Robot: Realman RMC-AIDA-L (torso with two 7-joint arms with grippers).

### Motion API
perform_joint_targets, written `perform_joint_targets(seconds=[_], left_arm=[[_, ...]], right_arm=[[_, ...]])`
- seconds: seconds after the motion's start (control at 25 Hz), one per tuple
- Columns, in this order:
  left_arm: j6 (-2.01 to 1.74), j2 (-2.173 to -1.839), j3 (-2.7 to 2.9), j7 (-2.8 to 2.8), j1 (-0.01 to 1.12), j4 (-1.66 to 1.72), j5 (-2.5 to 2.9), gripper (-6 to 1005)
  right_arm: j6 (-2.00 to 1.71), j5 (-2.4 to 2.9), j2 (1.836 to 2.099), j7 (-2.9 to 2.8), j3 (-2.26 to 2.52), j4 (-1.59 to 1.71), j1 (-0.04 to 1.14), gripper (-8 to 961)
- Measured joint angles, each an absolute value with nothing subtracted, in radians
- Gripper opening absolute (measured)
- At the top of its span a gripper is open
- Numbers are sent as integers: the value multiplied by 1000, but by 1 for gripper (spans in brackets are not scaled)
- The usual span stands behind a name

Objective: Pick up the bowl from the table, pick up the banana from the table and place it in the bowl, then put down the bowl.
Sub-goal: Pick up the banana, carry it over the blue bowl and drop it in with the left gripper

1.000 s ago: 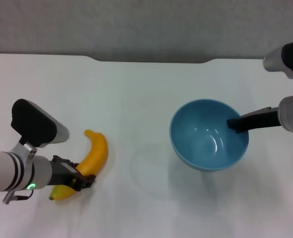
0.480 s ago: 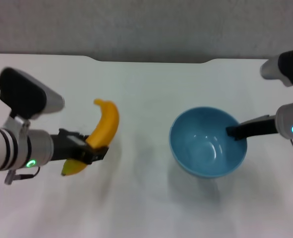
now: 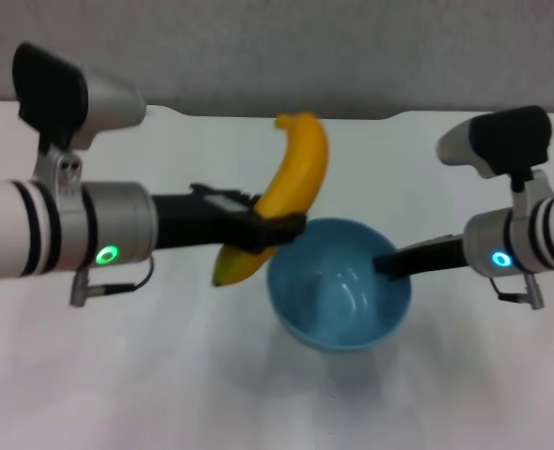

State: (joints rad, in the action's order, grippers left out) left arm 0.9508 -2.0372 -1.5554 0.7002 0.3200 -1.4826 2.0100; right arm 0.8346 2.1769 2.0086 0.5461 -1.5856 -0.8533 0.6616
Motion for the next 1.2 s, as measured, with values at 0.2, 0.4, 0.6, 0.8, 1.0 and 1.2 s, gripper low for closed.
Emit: perform_joint_targets(seconds=[0.2, 0.4, 0.6, 0.8, 1.0, 1.2], left_arm=[[911, -2039, -1550, 703, 345, -1454, 1938, 549], [804, -2040, -1497, 751, 357, -1398, 1887, 558], [738, -2040, -1472, 823, 349, -1354, 1814, 566], [698, -2041, -1469, 922, 347, -1280, 1698, 575], [667, -2041, -1467, 1054, 353, -1192, 1557, 583], [657, -2040, -1466, 1131, 354, -1123, 1495, 592]], right_arm=[[805, 2102, 2010, 546, -1546, -821, 694, 25], [795, 2057, 2010, 548, -1522, -820, 703, 26], [800, 2032, 2009, 548, -1521, -828, 709, 26], [812, 2022, 2008, 548, -1520, -827, 717, 26], [818, 2022, 2008, 542, -1524, -828, 726, 25], [831, 2022, 2008, 541, -1529, -825, 736, 26]])
